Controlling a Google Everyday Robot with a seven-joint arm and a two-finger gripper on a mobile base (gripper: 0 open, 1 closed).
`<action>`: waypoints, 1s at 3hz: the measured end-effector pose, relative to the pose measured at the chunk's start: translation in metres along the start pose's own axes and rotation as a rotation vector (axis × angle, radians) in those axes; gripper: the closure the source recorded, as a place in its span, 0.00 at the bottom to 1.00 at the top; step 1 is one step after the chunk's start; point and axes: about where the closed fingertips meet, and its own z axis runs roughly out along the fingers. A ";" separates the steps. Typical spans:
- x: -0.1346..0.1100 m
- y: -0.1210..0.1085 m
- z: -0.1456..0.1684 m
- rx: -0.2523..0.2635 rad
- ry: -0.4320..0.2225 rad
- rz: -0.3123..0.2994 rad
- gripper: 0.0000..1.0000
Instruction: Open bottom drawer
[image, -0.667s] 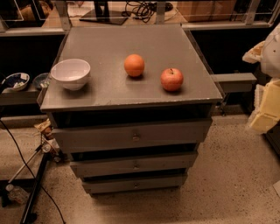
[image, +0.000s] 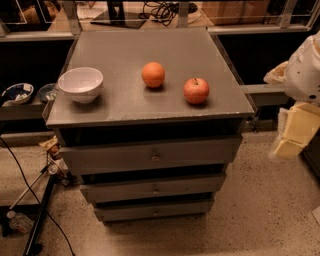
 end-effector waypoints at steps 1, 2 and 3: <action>0.000 0.000 0.000 0.000 0.000 0.000 0.00; -0.007 0.018 0.012 -0.013 -0.023 -0.003 0.00; -0.016 0.044 0.045 -0.011 -0.020 -0.003 0.00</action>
Offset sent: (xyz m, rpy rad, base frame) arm -0.0347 0.0347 -0.0414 0.0685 0.0350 0.0301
